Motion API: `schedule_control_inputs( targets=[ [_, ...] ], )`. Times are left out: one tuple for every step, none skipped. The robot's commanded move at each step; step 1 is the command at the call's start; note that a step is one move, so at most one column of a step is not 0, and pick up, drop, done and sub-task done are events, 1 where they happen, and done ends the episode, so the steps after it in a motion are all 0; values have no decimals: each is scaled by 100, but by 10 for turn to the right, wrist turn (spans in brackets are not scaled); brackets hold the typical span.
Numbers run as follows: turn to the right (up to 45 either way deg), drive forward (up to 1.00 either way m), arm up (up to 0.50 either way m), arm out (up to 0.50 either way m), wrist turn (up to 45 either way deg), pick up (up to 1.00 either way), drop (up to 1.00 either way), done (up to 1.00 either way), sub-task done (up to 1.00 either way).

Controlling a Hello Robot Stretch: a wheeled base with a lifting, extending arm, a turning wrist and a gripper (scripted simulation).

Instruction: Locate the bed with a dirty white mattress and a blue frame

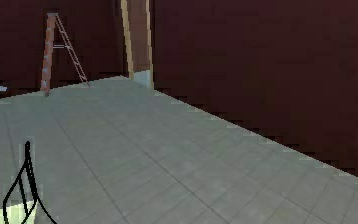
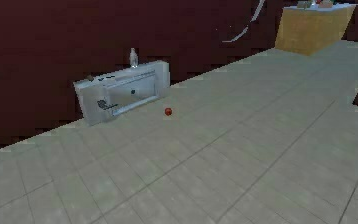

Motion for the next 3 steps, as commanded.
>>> schedule_control_inputs(
  targets=[
    [0,95,0,0,0,0,0,0,0],
    [-210,0,0,0,0,0,0,0,0],
    [0,100,0,0,0,0,0,0,0]
  ],
)
